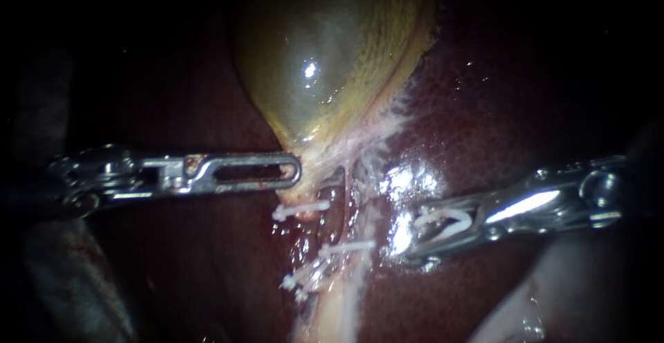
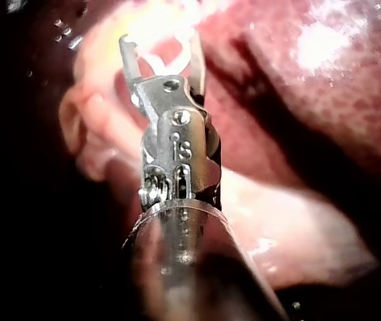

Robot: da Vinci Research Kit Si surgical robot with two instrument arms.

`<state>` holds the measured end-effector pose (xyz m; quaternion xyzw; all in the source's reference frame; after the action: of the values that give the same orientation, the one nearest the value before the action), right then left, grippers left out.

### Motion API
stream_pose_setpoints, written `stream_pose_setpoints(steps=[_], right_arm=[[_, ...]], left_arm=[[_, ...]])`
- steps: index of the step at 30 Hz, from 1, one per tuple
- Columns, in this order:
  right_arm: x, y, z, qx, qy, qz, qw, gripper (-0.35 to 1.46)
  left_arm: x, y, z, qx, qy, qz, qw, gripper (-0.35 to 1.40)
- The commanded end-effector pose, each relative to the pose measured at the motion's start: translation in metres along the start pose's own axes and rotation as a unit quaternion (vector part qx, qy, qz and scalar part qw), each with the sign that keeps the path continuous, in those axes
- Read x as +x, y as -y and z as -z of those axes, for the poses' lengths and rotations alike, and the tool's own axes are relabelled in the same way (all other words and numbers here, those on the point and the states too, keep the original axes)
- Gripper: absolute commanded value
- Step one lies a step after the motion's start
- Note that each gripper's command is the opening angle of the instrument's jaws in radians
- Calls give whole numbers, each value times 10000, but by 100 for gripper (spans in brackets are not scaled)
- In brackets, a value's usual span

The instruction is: Clipping second clip right tube

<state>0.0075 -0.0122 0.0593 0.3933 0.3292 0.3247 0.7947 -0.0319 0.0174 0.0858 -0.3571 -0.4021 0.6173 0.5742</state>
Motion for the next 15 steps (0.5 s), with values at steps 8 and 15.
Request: stream_pose_setpoints(steps=[8, 15], right_arm=[[6, -5, -37, 81, -2, -169, 9998, 55], [15, -9, -58, 119, 3, -164, 9998, 55]], left_arm=[[-2, -7, 18, -23, 44, 6, 10000, -35], [-7, -13, 22, -27, 51, 3, 10000, -35]])
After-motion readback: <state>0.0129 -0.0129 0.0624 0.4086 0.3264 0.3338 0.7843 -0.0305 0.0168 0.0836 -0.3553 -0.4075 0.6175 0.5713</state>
